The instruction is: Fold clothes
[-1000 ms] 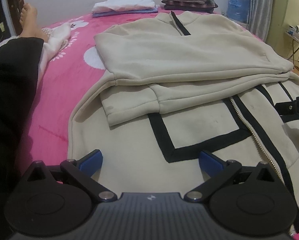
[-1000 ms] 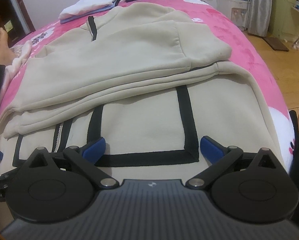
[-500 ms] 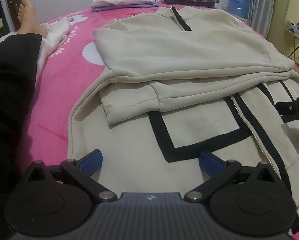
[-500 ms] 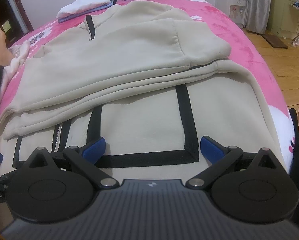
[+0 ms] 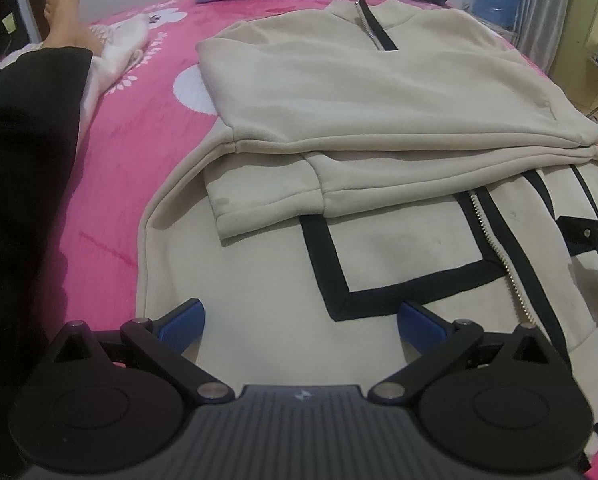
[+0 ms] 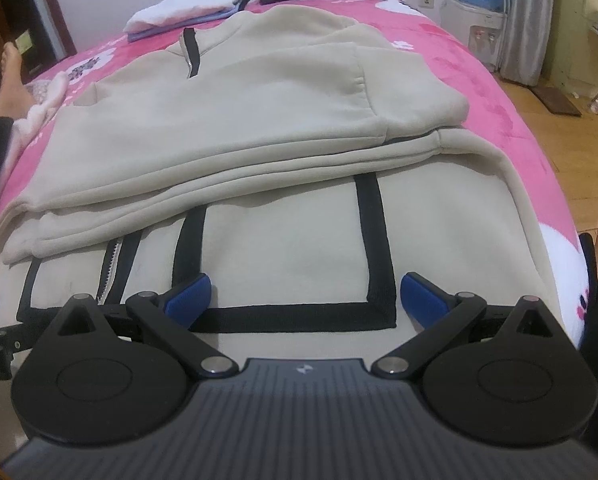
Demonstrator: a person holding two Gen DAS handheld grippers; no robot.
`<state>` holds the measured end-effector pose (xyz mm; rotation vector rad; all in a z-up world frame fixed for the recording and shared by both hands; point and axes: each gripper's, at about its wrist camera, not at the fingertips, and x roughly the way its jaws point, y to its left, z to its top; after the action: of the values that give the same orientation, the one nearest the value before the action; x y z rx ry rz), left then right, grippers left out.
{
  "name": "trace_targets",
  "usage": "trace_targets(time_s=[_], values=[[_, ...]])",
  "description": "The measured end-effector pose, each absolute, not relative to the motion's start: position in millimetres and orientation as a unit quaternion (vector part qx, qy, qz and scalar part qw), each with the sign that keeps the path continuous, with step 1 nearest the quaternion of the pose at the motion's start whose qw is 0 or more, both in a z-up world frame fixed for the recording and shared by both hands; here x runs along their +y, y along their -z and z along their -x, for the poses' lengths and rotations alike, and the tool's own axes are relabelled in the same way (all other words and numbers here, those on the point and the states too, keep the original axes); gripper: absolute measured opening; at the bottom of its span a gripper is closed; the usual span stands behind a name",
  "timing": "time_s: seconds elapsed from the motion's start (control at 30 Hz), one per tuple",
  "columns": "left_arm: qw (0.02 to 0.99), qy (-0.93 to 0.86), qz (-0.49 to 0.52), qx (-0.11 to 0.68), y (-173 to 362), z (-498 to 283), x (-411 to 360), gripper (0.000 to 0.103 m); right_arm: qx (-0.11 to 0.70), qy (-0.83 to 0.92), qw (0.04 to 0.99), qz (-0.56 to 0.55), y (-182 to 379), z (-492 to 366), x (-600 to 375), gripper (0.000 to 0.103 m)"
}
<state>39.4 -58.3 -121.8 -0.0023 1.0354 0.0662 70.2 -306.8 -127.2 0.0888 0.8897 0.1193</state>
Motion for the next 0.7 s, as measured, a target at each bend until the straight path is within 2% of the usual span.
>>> trace_targets(time_s=[0.17,0.37,0.5,0.63,0.7], values=[[0.865,-0.035,0.004,0.501,121.0,-41.1,-58.4,0.103,0.429,-0.051,0.901,-0.030,119.5,-73.3,-302.5,0.102],[0.862,-0.036,0.005,0.505,120.1,-41.7,-58.6,0.103,0.325,-0.063,0.943,0.004,91.0,-72.9,-288.6,0.101],[0.862,-0.035,0.004,0.506,120.1,-40.7,-58.0,0.103,0.286,-0.074,0.955,0.029,78.8,-92.7,-278.1,0.099],[0.861,-0.036,0.003,0.507,120.4,-41.9,-57.8,0.103,0.284,-0.083,0.955,0.035,83.4,-116.8,-271.8,0.083],[0.861,-0.037,0.002,0.507,120.4,-42.1,-58.4,0.103,0.302,-0.088,0.949,0.018,94.2,-126.4,-271.0,0.080]])
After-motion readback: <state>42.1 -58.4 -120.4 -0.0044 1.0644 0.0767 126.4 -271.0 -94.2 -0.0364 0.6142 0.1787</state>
